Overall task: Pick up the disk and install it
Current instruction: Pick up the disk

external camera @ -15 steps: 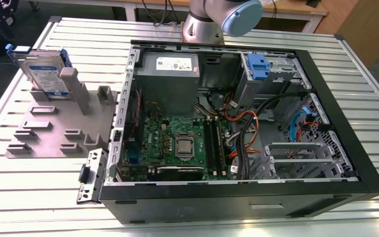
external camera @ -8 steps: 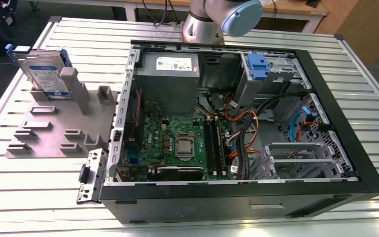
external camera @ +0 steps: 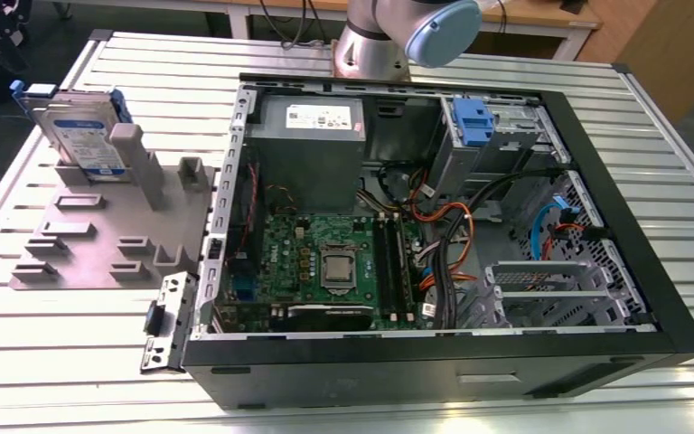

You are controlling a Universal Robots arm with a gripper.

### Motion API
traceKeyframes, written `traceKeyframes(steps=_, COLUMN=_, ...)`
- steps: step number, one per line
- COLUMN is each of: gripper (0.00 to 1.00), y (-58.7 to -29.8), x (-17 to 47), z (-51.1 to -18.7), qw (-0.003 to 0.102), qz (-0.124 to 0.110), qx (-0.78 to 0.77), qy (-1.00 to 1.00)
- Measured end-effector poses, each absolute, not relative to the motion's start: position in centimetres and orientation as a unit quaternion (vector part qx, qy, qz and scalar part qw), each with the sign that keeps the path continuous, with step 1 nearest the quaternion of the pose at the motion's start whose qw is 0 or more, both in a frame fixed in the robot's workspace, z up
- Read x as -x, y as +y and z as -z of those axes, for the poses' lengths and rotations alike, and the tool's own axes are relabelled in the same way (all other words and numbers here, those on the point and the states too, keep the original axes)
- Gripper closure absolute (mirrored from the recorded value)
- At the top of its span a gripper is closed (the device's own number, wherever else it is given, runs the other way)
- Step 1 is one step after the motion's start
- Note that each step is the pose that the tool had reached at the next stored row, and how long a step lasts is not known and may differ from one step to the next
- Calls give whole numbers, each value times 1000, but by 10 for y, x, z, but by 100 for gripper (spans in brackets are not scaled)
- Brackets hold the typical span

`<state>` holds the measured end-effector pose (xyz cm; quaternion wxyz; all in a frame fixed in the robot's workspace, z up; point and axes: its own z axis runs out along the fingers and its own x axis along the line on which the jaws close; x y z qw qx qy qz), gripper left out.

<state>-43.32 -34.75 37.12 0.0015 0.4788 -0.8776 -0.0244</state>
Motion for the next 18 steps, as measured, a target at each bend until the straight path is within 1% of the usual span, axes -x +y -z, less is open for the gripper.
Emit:
traceKeyframes(steps=12, gripper=89, y=-347, x=433, z=-371, qw=1, qz=24, qx=-481, qy=-876)
traceKeyframes(steps=18, gripper=89, y=-347, x=433, z=-368, qw=3, qz=24, qx=-523, qy=-852)
